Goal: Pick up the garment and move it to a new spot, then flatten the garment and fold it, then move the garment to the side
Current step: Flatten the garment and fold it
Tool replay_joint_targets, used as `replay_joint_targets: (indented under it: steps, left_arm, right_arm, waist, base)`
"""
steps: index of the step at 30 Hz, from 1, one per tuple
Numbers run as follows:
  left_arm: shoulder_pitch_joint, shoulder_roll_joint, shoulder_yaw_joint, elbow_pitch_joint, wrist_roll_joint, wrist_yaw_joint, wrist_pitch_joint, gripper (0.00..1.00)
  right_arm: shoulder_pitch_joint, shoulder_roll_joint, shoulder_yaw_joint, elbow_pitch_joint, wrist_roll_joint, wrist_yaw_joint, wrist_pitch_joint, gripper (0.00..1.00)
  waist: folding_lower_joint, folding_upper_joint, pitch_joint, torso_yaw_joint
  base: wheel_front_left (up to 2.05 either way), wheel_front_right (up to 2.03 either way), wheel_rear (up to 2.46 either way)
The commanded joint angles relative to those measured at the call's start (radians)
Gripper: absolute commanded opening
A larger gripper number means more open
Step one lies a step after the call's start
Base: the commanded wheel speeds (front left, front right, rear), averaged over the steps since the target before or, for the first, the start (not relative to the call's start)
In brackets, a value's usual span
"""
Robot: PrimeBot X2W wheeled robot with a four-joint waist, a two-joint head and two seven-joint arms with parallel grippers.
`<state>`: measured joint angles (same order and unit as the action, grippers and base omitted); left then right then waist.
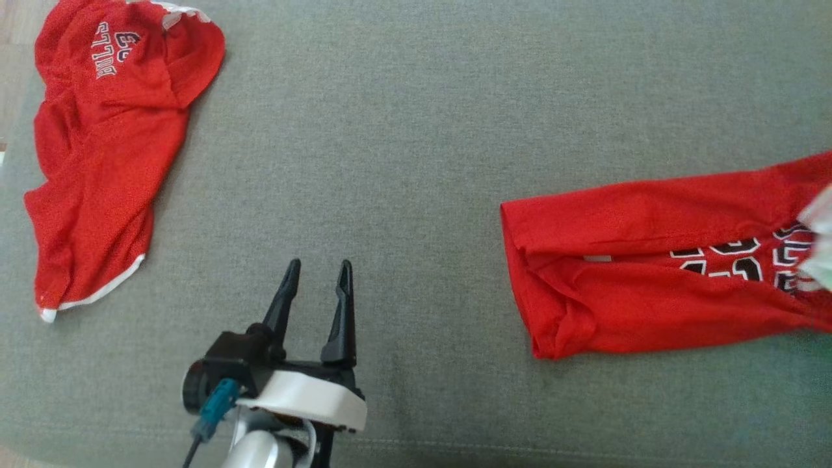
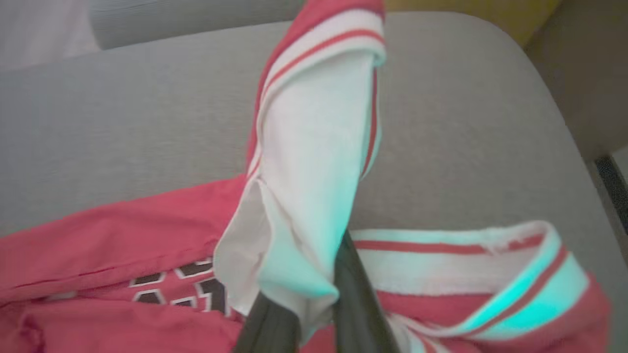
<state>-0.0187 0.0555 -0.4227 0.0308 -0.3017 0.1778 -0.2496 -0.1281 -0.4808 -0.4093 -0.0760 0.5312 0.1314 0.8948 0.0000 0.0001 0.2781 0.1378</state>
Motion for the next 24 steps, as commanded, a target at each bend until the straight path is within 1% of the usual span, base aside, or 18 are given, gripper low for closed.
replay_joint_targets:
  steps: [1, 4, 5, 6, 8, 11, 13, 15, 18, 21, 24]
  left_arm:
    - [-0.002, -0.005, 0.015, -0.024, -0.011, 0.010, -0.012, 1.00]
    - [-0.006, -0.005, 0.005, -0.016, -0.027, 0.018, -0.012, 1.00]
    - [-0.007, -0.005, 0.003, -0.014, -0.033, 0.020, -0.012, 1.00]
    - [-0.007, -0.005, 0.003, -0.014, -0.033, 0.020, -0.012, 1.00]
    - [-0.009, -0.005, -0.004, -0.004, -0.042, 0.022, -0.012, 1.00]
    - [-0.011, -0.005, -0.009, 0.013, -0.052, 0.026, -0.012, 1.00]
    - [-0.011, -0.005, -0.013, 0.027, -0.054, 0.025, -0.012, 1.00]
    - [-0.011, -0.005, -0.017, 0.039, -0.056, 0.024, -0.012, 1.00]
    - [-0.009, -0.005, -0.020, 0.055, -0.052, 0.021, -0.012, 1.00]
    - [-0.005, -0.005, -0.018, 0.067, -0.048, 0.021, -0.012, 1.00]
    - [0.000, -0.005, -0.016, 0.079, -0.046, 0.018, -0.012, 1.00]
  right_arm:
    - [0.027, -0.027, 0.066, -0.103, 0.034, -0.001, 0.022, 0.00]
    - [0.071, 0.015, 0.185, -0.198, 0.063, -0.001, 0.051, 0.00]
    - [0.082, 0.042, 0.222, -0.217, 0.068, -0.001, 0.054, 0.00]
    - [0.082, 0.042, 0.222, -0.217, 0.068, -0.001, 0.054, 0.00]
    - [0.112, 0.087, 0.317, -0.239, 0.063, -0.001, 0.061, 0.00]
    - [0.117, 0.166, 0.435, -0.218, 0.044, -0.001, 0.023, 0.00]
    - [0.099, 0.225, 0.487, -0.177, 0.028, -0.001, -0.017, 0.00]
    - [0.074, 0.278, 0.521, -0.133, 0.011, -0.001, -0.060, 0.00]
    - [0.037, 0.339, 0.547, -0.077, -0.007, -0.001, -0.114, 0.00]
    - [0.004, 0.370, 0.555, -0.035, -0.020, -0.001, -0.153, 0.00]
    - [-0.025, 0.384, 0.560, -0.002, -0.033, -0.001, -0.168, 0.00]
  waist:
    - [0.0000, -0.0001, -0.006, 0.004]
    - [0.0000, -0.0001, -0.010, 0.008]
    - [0.0000, -0.0001, -0.011, 0.009]
    - [0.0000, -0.0001, -0.011, 0.009]
    - [0.0000, -0.0001, -0.012, 0.013]
    - [0.0000, -0.0001, -0.014, 0.014]
    - [0.0000, -0.0001, -0.018, 0.015]
    - [0.0000, -0.0001, -0.024, 0.016]
    - [0.0000, -0.0001, -0.031, 0.016]
    - [0.0000, -0.0001, -0.038, 0.015]
    - [0.0000, -0.0001, -0.044, 0.011]
  base:
    - [0.00, 0.00, 0.00]
    - [0.00, 0.00, 0.00]
    - [0.00, 0.00, 0.00]
    - [0.00, 0.00, 0.00]
    - [0.00, 0.00, 0.00]
    - [0.00, 0.00, 0.00]
    - [0.00, 0.00, 0.00]
    - [0.00, 0.00, 0.00]
    - [0.00, 0.00, 0.00]
    - [0.00, 0.00, 0.00]
    - [0.00, 0.00, 0.00]
